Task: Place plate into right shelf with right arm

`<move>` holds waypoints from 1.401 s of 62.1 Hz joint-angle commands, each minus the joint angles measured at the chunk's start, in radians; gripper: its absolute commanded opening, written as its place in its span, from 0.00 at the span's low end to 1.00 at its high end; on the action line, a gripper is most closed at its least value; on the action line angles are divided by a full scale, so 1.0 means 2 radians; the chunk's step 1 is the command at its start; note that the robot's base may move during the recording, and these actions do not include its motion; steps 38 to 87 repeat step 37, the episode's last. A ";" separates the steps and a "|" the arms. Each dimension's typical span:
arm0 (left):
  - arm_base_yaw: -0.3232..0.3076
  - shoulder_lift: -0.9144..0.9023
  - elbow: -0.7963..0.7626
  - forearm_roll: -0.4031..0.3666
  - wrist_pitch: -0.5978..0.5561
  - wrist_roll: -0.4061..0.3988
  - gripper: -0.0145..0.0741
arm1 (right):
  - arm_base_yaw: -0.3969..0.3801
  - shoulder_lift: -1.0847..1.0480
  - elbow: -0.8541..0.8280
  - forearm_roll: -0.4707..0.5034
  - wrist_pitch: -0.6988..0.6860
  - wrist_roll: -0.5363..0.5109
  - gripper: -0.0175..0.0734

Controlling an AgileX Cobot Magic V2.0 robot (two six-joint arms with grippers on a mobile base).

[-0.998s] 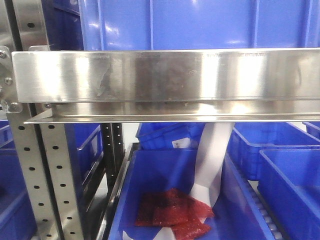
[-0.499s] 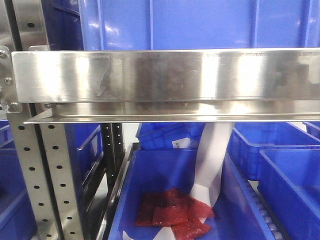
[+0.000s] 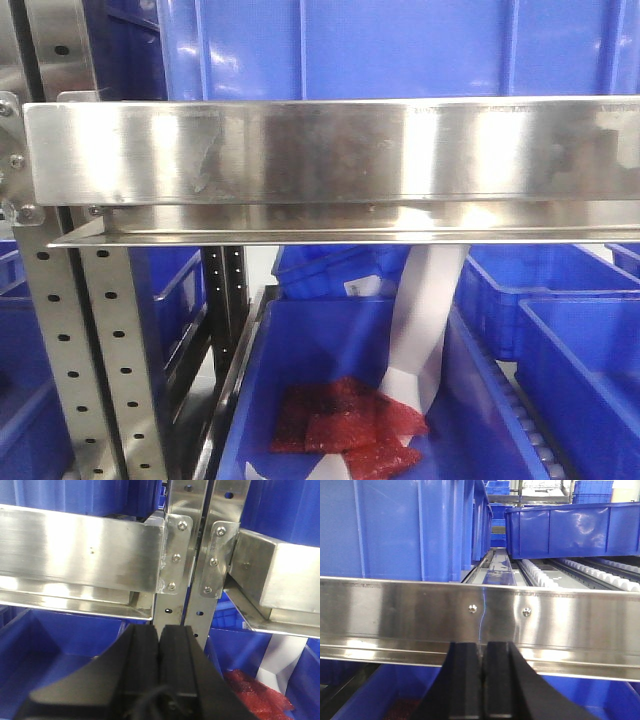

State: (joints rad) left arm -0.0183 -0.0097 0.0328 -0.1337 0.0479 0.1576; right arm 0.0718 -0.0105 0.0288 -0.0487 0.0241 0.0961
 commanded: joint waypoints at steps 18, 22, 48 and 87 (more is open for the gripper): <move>-0.001 -0.005 0.005 -0.004 -0.045 -0.004 0.02 | -0.003 -0.010 -0.007 -0.004 -0.046 -0.001 0.26; -0.001 -0.005 0.005 -0.004 -0.045 -0.004 0.02 | -0.003 -0.010 -0.007 -0.004 -0.046 -0.001 0.26; -0.001 -0.005 0.005 -0.004 -0.045 -0.004 0.02 | -0.003 -0.010 -0.007 -0.004 -0.046 -0.001 0.26; -0.001 -0.005 0.005 -0.004 -0.045 -0.004 0.02 | -0.003 -0.010 -0.007 -0.004 -0.046 -0.001 0.26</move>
